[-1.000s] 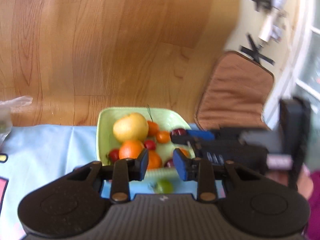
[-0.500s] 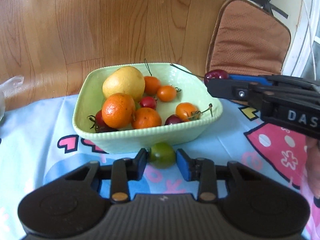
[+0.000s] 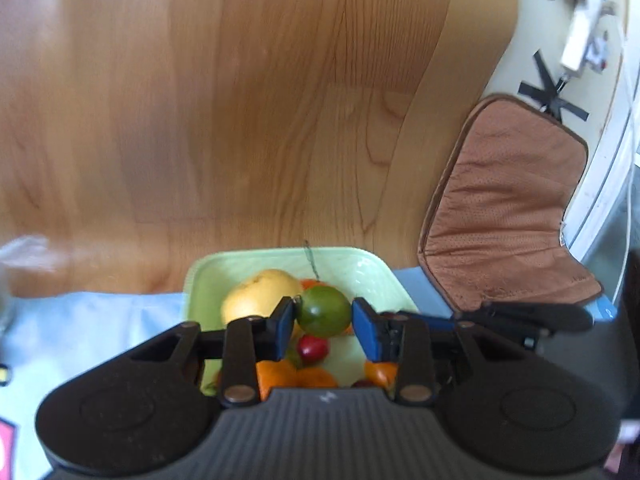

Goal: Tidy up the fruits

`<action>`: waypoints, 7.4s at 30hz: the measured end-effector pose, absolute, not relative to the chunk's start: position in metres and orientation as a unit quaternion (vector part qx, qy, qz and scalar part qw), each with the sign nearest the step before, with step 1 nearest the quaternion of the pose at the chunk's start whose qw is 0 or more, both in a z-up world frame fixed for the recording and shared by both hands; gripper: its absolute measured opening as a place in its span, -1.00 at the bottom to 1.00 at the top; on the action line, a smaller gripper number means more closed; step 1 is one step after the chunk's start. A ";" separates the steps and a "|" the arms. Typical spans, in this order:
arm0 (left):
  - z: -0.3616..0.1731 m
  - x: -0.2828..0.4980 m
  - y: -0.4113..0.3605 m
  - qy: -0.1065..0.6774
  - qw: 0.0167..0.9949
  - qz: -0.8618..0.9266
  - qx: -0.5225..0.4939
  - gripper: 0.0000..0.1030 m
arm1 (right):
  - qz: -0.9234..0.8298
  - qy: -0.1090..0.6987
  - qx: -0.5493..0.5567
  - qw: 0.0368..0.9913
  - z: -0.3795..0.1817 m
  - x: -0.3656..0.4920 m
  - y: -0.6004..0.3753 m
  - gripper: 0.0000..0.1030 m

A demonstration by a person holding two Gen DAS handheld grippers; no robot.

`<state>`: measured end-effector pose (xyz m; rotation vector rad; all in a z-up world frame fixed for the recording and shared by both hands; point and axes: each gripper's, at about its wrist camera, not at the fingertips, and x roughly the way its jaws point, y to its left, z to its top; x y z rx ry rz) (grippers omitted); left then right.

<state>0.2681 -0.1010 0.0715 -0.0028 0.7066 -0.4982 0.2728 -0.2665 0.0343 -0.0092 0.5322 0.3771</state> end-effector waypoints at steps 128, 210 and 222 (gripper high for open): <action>0.013 0.034 0.021 0.295 0.915 -0.265 0.071 -0.42 | 0.272 0.276 -0.058 0.920 0.023 0.111 -0.173 -0.27; 0.045 -0.028 -0.041 0.293 0.953 -0.074 0.006 0.99 | 0.065 0.225 0.153 0.960 0.017 -0.020 -0.259 0.87; 0.049 -0.026 -0.047 0.286 0.956 -0.038 0.046 0.99 | 0.066 0.238 0.174 0.953 0.023 -0.018 -0.269 0.90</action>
